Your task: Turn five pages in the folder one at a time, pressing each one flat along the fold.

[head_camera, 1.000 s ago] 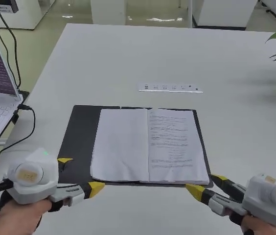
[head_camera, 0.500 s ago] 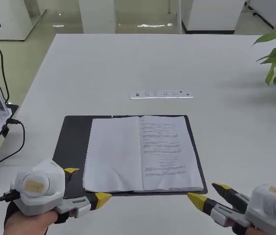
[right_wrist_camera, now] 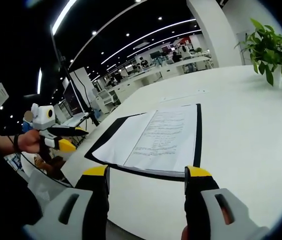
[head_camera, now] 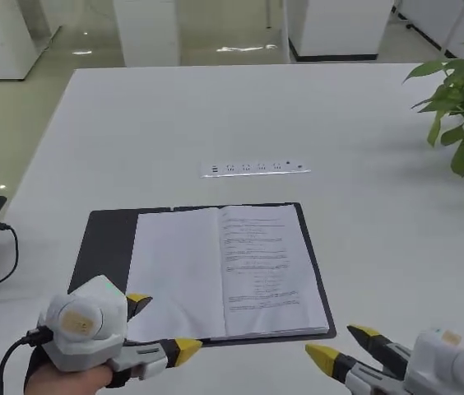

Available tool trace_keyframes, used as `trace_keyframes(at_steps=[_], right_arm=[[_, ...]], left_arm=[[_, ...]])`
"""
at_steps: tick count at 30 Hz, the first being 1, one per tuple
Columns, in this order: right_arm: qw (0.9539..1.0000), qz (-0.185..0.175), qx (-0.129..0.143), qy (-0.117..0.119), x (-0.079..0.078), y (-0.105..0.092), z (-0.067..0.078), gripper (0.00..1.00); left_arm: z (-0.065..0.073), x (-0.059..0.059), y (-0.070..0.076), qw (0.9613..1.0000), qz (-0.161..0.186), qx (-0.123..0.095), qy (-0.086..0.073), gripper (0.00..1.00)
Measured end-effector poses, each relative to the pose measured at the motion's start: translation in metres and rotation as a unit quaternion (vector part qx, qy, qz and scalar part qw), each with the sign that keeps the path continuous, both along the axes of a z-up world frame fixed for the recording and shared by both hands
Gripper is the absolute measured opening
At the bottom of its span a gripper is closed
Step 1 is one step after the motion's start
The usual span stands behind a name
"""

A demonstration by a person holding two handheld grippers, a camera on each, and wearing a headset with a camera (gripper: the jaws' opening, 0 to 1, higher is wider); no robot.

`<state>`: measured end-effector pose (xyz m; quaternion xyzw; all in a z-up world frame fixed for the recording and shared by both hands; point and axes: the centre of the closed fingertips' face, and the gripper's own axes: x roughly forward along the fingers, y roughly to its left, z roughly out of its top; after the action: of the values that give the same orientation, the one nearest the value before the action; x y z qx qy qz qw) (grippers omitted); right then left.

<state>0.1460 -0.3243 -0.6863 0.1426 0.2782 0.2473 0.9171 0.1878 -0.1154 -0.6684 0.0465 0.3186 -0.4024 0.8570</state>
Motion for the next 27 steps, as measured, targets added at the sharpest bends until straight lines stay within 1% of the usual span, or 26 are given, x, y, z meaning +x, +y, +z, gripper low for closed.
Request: trace_keyframes(at_steps=[4,6,8,11,16,18,19,21,23,25,27], right_arm=[[1.0000,0.004,-0.001,0.002,0.000,0.000,0.000,0.59],[1.0000,0.004,0.000,0.004,0.001,-0.001,-0.001,0.59],[0.9999,0.006,-0.001,0.008,0.001,-0.002,-0.004,0.60],[0.9999,0.007,0.000,0.013,0.000,-0.002,-0.004,0.60],[0.9998,0.011,0.002,0.018,-0.002,-0.002,-0.008,0.60],[0.9997,0.011,0.003,0.020,-0.002,-0.003,-0.009,0.60],[0.9997,0.011,0.003,0.021,-0.002,-0.004,-0.011,0.60],[0.9997,0.012,0.003,0.021,-0.002,-0.005,-0.010,0.60],[0.9997,0.013,0.004,0.021,-0.003,-0.006,-0.011,0.60],[0.9997,0.012,0.006,0.023,-0.003,-0.007,-0.012,0.60],[0.9996,0.012,0.008,0.024,-0.003,-0.008,-0.012,0.60]], left_arm=[[-0.002,0.006,-0.016,0.9998,-0.018,0.004,0.001,0.68],[-0.003,0.009,-0.023,0.9997,-0.023,0.002,0.003,0.67],[-0.002,0.014,-0.034,0.9996,-0.029,0.002,0.003,0.67],[-0.002,0.019,-0.047,0.9993,-0.038,0.001,0.004,0.67],[-0.007,0.030,-0.077,0.9976,-0.068,0.009,0.001,0.68],[-0.008,0.033,-0.086,0.9972,-0.074,0.012,0.002,0.68],[-0.010,0.035,-0.093,0.9967,-0.080,0.012,0.003,0.68],[-0.011,0.036,-0.103,0.9962,-0.086,0.012,0.005,0.68],[-0.014,0.038,-0.118,0.9951,-0.098,0.015,0.003,0.68],[-0.017,0.040,-0.129,0.9943,-0.106,0.016,0.005,0.68],[-0.021,0.042,-0.138,0.9937,-0.110,0.016,0.008,0.68]])
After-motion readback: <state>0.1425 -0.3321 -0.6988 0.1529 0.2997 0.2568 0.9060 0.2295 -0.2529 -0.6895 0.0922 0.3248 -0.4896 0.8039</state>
